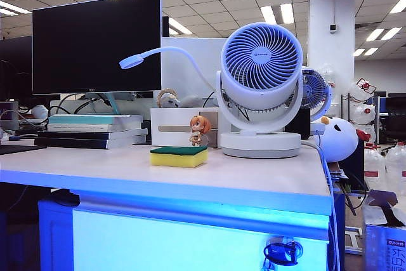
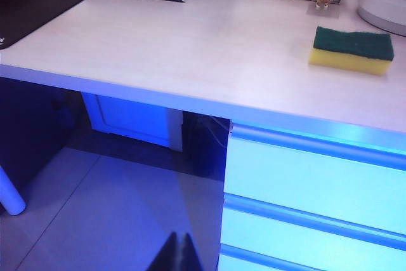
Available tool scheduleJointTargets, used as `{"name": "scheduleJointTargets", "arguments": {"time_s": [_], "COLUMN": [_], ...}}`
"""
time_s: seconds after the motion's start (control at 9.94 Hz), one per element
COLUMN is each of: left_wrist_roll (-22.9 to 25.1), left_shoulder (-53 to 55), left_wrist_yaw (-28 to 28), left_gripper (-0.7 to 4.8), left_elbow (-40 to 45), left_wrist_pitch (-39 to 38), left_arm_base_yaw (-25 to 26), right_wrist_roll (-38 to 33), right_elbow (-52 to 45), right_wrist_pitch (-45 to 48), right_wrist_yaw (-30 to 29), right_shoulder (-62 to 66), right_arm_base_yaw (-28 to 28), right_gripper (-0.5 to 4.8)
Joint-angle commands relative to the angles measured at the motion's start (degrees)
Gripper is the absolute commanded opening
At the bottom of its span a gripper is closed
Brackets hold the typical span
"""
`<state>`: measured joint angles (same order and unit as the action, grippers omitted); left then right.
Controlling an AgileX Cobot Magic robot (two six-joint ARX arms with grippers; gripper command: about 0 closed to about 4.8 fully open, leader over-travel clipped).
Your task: Open the drawer, place the cleaning sponge inside, then close the drawer.
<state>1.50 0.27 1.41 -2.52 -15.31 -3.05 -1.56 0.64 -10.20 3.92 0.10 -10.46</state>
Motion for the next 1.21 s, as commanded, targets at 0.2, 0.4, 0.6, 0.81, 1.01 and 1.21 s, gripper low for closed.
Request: {"name": "scheduleJointTargets", "arguments": {"time_s": [0.2,0.4,0.6,0.81,1.01,1.21], "left_wrist_roll": [0.0,0.02,-0.26,-18.27,-18.43,-16.79], "left_shoulder": [-0.11,-0.11,-0.11,0.07,2.58,6.97], "left_wrist_yaw": [0.09,0.07,-0.11,-4.2,-7.04,-9.53], "left_gripper": [-0.04,-0.05,-0.05,-0.05,-0.05,-0.05], "left_elbow": [0.42,0.42,0.42,-5.53,-11.96,-18.1], "left_wrist_pitch": [-0.57,-0.57,0.11,7.67,7.69,7.72], "left_arm_base_yaw": [0.04,0.04,0.04,0.04,0.04,0.04], "right_wrist_roll": [0.07,0.07,0.02,-7.48,-7.48,-7.48], "right_elbow": [-0.07,-0.07,-0.04,8.0,13.88,19.34], "right_wrist_pitch": [-0.5,-0.48,0.72,2.19,-1.2,-3.15], "right_wrist_yaw": [0.44,0.44,0.42,5.77,9.46,11.02], "right_shoulder": [-0.02,-0.02,-0.02,0.0,0.79,3.06], "right_arm_base_yaw": [-0.04,-0.04,-0.11,-0.13,-0.11,-0.11], "right_gripper": [-0.01,-0.01,-0.01,-0.03,-0.03,-0.03]}}
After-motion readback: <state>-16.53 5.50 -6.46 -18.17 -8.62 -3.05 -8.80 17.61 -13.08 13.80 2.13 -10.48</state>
